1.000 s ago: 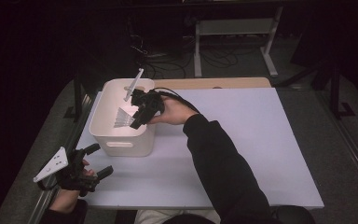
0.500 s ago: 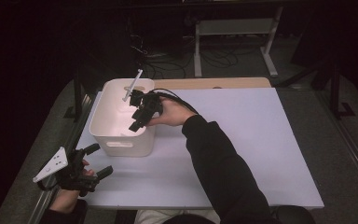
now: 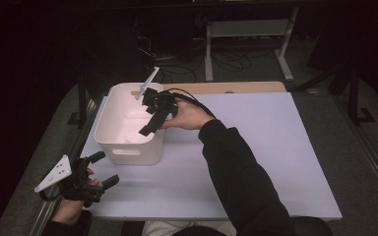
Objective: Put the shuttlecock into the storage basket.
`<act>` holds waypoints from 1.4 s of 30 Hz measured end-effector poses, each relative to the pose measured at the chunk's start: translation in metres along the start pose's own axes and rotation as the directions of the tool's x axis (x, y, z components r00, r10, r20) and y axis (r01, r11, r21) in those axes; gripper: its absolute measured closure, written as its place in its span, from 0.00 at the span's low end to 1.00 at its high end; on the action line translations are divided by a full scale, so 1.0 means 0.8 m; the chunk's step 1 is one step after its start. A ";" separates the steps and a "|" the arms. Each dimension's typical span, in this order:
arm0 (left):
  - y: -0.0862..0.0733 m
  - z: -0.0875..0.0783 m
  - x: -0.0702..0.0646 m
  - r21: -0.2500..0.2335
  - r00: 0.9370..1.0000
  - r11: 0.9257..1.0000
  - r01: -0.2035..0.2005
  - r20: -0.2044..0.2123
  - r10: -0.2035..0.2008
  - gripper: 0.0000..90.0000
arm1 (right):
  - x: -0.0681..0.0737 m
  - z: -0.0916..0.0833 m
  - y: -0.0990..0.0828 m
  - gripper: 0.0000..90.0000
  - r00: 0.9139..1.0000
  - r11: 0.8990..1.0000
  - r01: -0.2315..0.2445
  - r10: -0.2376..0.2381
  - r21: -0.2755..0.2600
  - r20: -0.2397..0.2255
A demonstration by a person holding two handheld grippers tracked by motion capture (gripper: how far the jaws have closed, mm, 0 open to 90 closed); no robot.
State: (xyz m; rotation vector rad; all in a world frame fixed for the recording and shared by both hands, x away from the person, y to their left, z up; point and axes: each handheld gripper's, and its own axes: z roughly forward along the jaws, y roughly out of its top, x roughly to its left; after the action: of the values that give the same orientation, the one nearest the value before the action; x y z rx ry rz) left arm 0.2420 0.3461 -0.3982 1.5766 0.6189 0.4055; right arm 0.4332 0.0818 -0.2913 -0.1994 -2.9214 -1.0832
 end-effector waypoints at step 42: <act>0.000 0.002 0.000 0.014 1.000 1.000 -0.001 -0.007 0.001 0.00 | -0.004 -0.089 -0.091 0.00 0.987 0.985 -0.103 0.118 -0.135 0.109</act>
State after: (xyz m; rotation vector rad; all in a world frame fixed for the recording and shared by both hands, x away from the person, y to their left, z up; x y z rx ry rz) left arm 0.2430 0.3449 -0.3987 1.5894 0.6276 0.4083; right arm 0.4257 -0.0195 -0.2844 -0.4362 -2.8989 -1.2852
